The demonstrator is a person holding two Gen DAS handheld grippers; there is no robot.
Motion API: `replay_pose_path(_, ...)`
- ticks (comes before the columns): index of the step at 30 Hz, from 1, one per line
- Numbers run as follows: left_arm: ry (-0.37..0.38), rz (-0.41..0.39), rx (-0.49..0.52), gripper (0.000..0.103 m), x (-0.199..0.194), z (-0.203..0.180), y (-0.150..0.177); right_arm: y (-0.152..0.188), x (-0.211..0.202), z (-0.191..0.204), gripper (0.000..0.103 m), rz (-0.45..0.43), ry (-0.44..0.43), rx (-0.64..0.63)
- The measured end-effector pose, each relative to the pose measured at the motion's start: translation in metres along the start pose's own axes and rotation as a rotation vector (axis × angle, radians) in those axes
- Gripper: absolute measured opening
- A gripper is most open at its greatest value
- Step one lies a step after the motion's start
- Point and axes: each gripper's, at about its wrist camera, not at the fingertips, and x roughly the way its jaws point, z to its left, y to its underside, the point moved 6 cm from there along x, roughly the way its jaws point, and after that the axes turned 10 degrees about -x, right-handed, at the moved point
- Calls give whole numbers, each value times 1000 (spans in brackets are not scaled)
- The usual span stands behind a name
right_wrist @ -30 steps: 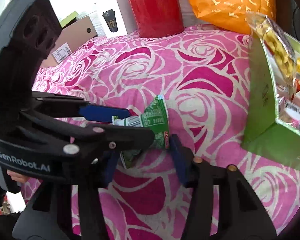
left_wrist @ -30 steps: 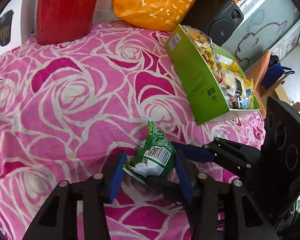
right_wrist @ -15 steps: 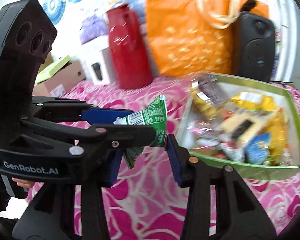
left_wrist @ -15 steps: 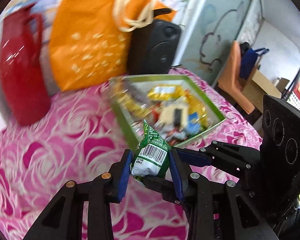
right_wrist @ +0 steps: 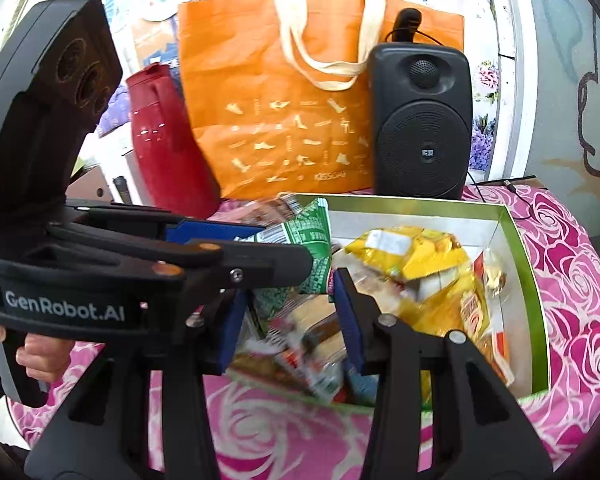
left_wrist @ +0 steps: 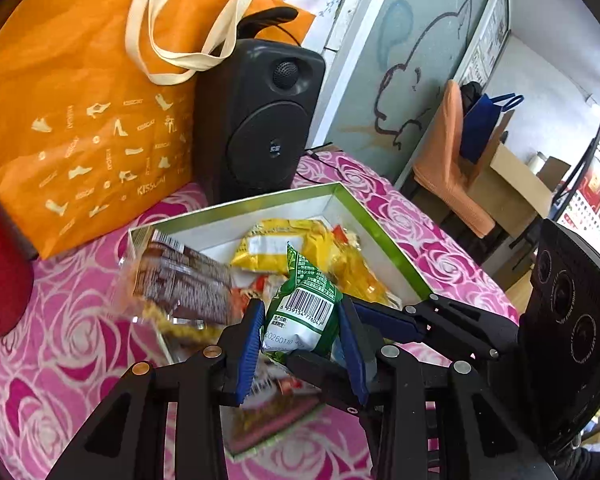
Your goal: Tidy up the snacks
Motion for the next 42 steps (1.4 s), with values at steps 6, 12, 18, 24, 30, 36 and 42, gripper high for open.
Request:
replay_pose_path(6, -136, -42, -79, 90, 5, 28, -2, 9, 17, -8, 82, 27, 61, -59)
replay_pose_path(12, -259, -112, -153, 95, -16, 53, -2, 17, 16, -6, 98, 47, 64, -72)
replay_pose_path(18, -294, -143, -167, 95, -45, 52, 11, 16, 1, -4, 101, 96, 92, -34)
replay_pose_path(24, -358, -215, -168, 95, -95, 32, 31, 14, -56, -3, 101, 119, 181, -9)
replay_pose_path(30, -417, -272, -161, 99, -130, 9, 73, 29, -109, -3, 102, 107, 247, 51)
replay_pose_path(36, -451, -212, -176, 101, -124, 3, 119, 64, -135, -1, 102, 133, 315, 106)
replay_pose_path(42, -468, -148, -154, 101, -106, -4, 142, 93, -131, 3, 102, 190, 323, 143)
